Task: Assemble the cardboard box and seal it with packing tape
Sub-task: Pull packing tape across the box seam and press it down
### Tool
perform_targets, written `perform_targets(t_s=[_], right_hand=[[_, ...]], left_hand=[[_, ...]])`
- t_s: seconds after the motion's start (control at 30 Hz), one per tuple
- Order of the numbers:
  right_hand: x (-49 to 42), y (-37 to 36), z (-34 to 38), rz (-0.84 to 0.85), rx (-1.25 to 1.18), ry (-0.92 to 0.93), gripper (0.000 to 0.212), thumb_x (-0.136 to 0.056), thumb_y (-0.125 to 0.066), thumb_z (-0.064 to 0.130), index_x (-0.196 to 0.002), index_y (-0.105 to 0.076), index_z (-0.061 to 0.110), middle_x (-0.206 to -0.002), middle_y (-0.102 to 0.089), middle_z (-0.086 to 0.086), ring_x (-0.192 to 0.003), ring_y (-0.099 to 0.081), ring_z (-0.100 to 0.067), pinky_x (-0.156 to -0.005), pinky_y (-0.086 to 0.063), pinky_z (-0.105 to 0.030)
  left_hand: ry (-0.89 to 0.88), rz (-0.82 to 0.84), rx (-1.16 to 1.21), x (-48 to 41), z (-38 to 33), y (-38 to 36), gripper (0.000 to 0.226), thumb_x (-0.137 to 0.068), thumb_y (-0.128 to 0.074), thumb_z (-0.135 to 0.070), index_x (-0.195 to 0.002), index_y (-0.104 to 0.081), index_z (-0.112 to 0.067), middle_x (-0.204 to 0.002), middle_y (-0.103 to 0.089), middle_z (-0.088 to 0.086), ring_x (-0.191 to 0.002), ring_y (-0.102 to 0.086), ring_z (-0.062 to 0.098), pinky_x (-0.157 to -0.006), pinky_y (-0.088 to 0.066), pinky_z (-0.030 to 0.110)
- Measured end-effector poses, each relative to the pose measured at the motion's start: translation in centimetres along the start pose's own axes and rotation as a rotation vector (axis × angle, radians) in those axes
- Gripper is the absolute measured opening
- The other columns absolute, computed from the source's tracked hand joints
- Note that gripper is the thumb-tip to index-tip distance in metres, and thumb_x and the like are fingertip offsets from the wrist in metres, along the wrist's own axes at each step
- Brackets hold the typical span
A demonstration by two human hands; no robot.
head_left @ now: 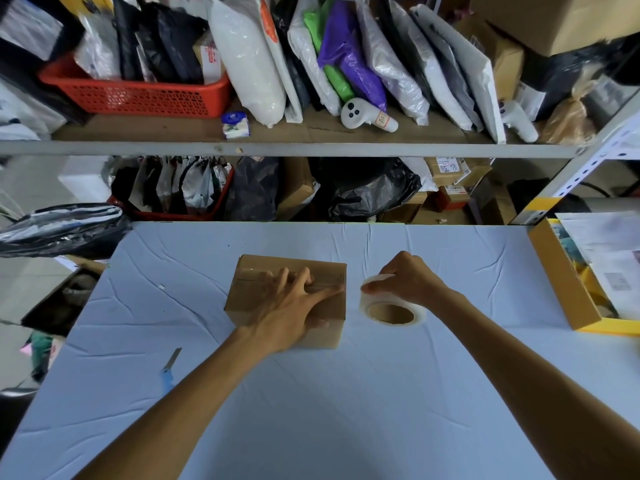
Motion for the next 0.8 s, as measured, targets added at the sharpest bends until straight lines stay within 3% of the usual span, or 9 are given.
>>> perform_targets(t_s=[0.07, 0.17, 0.27, 0.33, 0.4, 0.57, 0.67, 0.8], right_hand=[[-0.1, -0.3, 0.1, -0.010, 0.003, -0.020, 0.045, -0.067, -0.079, 0.053, -0.084, -0.071, 0.012, -0.080, -0.062, -0.004, -0.073, -0.058, -0.022, -0.051, -0.035, -0.024], [-0.1, -0.7, 0.7, -0.041, 0.038, -0.030, 0.049, -0.064, -0.080, 0.054, -0.058, -0.051, 0.016, -0.060, -0.047, -0.001, -0.058, -0.047, -0.019, -0.048, -0.029, -0.025], [0.4, -0.6, 0.5, -0.064, 0.144, -0.029, 0.064, -0.059, -0.080, 0.060, -0.053, -0.034, 0.016, -0.052, -0.035, 0.001, -0.049, -0.035, -0.016, -0.047, -0.022, -0.027], [0.3, -0.8, -0.3, -0.042, 0.136, -0.033, 0.066, -0.058, -0.078, 0.063, -0.052, -0.034, 0.014, -0.052, -0.035, 0.000, -0.050, -0.034, -0.017, -0.049, -0.023, -0.030], [0.2, -1.1, -1.3, -0.003, 0.031, -0.018, 0.061, -0.060, -0.074, 0.064, -0.052, -0.048, 0.010, -0.054, -0.045, -0.001, -0.052, -0.040, -0.018, -0.051, -0.030, -0.031], [0.6, -1.6, -3.3, 0.117, -0.154, 0.063, 0.028, -0.083, -0.068, 0.043, -0.065, -0.068, 0.021, -0.070, -0.064, 0.000, -0.071, -0.061, -0.024, -0.061, -0.042, -0.030], [0.7, -1.8, -3.6, 0.106, -0.138, 0.045, 0.029, -0.081, -0.070, 0.045, -0.077, -0.074, 0.017, -0.080, -0.069, -0.005, -0.079, -0.064, -0.026, -0.064, -0.044, -0.031], [0.8, -1.3, -2.5, 0.147, -0.094, 0.095, 0.036, -0.082, -0.070, 0.043, -0.116, -0.066, 0.032, -0.120, -0.058, 0.008, -0.109, -0.057, -0.020, -0.083, -0.041, -0.031]], left_hand=[[0.009, 0.002, 0.003, -0.1, 0.2, 0.0, 0.064, -0.092, -0.048, -0.047, -0.142, -0.009, -0.057, -0.133, -0.028, 0.002, -0.117, -0.028, 0.024, -0.108, -0.025, 0.057], [0.025, -0.009, 0.008, 0.0, 0.6, -0.1, 0.063, -0.093, -0.048, -0.048, -0.142, -0.009, -0.057, -0.133, -0.028, 0.002, -0.116, -0.028, 0.025, -0.108, -0.023, 0.056], [0.020, -0.031, 0.013, 0.4, 0.9, -0.6, 0.063, -0.092, -0.049, -0.047, -0.142, -0.011, -0.057, -0.132, -0.030, 0.002, -0.114, -0.028, 0.024, -0.109, -0.022, 0.058], [0.023, -0.046, 0.018, 0.4, 1.0, -0.6, 0.063, -0.092, -0.050, -0.045, -0.142, -0.012, -0.057, -0.130, -0.030, 0.002, -0.112, -0.028, 0.023, -0.109, -0.019, 0.058], [0.026, -0.045, 0.044, 0.3, 1.0, -0.5, 0.062, -0.092, -0.051, -0.044, -0.142, -0.015, -0.056, -0.129, -0.030, 0.001, -0.112, -0.027, 0.022, -0.110, -0.017, 0.059], [0.024, -0.071, 0.064, 0.6, 0.9, -0.8, 0.061, -0.093, -0.051, -0.044, -0.142, -0.017, -0.056, -0.131, -0.031, 0.004, -0.115, -0.028, 0.024, -0.111, -0.010, 0.060], [0.004, -0.090, 0.052, 0.7, 0.7, -1.0, 0.062, -0.091, -0.054, -0.043, -0.141, -0.019, -0.055, -0.131, -0.035, 0.005, -0.116, -0.032, 0.027, -0.111, -0.008, 0.063], [0.004, -0.105, 0.036, 0.8, 0.9, -1.0, 0.061, -0.092, -0.054, -0.041, -0.142, -0.020, -0.054, -0.130, -0.036, 0.006, -0.116, -0.035, 0.028, -0.111, -0.006, 0.063]])
Point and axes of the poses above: each hand's wrist, its own x-axis away from the middle knuckle, its own y-axis out of the back of the hand, z = x × y, the point moved 3 cm from there along -x, towards the middle knuckle
